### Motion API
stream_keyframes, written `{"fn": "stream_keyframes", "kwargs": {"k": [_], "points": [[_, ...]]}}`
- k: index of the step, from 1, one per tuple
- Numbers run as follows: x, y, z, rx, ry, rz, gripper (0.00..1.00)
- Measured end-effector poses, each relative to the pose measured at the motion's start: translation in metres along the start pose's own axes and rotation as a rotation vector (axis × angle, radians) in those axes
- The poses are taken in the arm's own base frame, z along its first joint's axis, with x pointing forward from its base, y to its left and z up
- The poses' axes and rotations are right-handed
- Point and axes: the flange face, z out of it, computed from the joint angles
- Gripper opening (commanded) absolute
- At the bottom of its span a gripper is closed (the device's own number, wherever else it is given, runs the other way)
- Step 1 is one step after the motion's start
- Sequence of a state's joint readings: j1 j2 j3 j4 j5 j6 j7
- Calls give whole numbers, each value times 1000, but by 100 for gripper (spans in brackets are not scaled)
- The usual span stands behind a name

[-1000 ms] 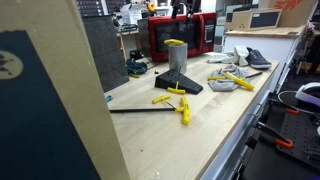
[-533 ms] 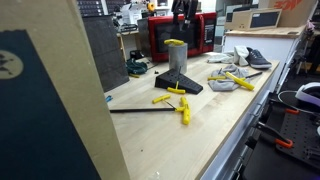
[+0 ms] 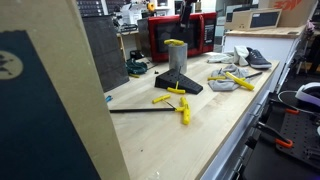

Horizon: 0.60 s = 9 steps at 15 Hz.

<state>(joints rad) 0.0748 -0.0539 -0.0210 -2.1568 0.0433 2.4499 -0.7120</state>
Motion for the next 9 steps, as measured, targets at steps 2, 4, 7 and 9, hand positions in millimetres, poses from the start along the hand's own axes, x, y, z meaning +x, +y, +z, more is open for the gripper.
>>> {"fn": "stream_keyframes", "kwargs": {"k": [2, 4, 7, 9], "points": [[2, 0, 19, -2, -2, 84, 100], [9, 0, 34, -12, -3, 157, 100], [21, 2, 41, -51, -8, 244, 100], [28, 3, 36, -82, -5, 287, 100]]}}
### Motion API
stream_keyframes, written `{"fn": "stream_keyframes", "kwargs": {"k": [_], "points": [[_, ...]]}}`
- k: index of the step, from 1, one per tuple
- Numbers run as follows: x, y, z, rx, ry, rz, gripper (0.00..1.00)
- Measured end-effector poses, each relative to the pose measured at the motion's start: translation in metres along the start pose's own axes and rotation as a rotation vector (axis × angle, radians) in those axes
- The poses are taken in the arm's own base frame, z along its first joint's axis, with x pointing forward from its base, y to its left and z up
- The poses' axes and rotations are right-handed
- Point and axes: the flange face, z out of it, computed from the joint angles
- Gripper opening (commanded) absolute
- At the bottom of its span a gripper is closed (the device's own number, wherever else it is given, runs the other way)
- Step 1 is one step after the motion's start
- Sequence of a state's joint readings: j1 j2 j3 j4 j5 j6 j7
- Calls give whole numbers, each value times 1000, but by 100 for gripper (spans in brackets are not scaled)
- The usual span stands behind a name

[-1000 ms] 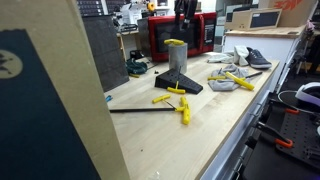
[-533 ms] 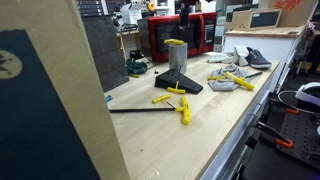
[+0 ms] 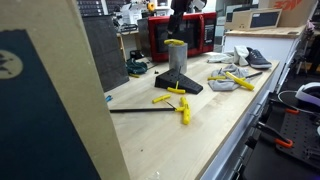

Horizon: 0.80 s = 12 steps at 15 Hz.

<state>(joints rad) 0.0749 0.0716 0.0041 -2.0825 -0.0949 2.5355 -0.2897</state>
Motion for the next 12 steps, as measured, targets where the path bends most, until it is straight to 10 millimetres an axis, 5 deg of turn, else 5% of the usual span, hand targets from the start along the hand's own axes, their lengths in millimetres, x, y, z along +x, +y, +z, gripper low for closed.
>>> {"fn": "stream_keyframes", "kwargs": {"k": [5, 12], "points": [[8, -1, -7, -31, 11, 99, 100], [4, -2, 7, -28, -12, 235, 100]]}}
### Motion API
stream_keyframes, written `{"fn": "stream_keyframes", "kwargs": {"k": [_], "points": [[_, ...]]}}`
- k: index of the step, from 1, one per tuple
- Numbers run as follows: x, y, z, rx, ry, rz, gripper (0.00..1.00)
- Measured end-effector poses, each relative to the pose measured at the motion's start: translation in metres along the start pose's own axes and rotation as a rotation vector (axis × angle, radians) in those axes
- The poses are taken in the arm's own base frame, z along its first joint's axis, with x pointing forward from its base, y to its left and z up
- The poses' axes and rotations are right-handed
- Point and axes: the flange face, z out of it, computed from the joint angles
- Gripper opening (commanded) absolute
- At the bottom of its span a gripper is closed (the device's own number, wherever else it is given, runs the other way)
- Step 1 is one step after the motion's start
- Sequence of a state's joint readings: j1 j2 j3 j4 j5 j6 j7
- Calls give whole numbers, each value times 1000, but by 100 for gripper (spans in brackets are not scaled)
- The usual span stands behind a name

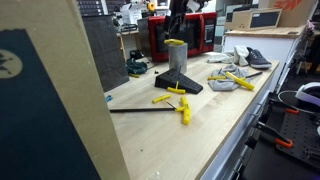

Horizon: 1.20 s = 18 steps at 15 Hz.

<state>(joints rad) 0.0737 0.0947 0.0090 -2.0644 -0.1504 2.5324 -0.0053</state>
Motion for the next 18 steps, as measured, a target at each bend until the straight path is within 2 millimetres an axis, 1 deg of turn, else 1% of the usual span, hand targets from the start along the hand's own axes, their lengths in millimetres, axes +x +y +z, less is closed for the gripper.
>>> {"fn": "stream_keyframes", "kwargs": {"k": [3, 7, 8, 10, 11, 15, 17, 18], "points": [[-4, 6, 8, -3, -15, 53, 100], [-6, 13, 14, -7, -27, 97, 100], [-7, 14, 15, -8, -29, 107, 78], [-8, 14, 18, -8, -33, 116, 68], [-9, 14, 18, -8, -36, 116, 58], [-12, 15, 21, -8, -43, 117, 27], [-12, 15, 21, -8, -44, 118, 13], [-12, 15, 21, -8, -44, 118, 5]]}}
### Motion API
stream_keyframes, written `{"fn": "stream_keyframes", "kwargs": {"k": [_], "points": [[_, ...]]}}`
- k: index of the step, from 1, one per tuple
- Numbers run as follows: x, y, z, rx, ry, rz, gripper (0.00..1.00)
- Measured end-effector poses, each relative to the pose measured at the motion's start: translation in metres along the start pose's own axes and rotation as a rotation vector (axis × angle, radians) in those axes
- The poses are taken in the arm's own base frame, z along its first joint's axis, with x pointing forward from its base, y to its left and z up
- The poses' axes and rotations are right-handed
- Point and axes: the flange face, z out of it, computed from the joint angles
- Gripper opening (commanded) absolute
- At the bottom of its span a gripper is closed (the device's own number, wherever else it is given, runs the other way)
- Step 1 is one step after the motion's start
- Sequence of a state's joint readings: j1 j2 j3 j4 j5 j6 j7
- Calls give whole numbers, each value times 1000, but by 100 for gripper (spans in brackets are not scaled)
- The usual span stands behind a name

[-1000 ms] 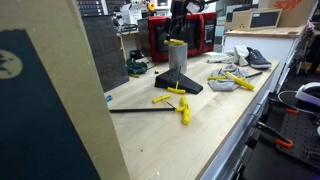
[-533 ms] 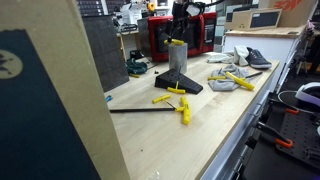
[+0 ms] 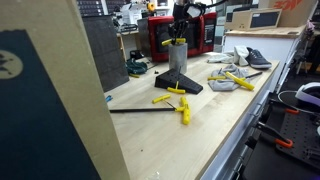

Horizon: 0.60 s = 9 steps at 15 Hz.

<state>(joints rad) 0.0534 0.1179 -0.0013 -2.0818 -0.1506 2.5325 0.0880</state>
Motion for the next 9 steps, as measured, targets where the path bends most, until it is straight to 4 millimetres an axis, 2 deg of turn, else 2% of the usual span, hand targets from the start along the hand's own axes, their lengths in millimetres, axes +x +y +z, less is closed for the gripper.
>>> {"fn": "stream_keyframes", "kwargs": {"k": [1, 3, 9], "points": [[0, 0, 0, 0, 0, 0, 1], [0, 1, 0, -1, 0, 1, 6], [0, 0, 0, -12, 0, -19, 6]]}}
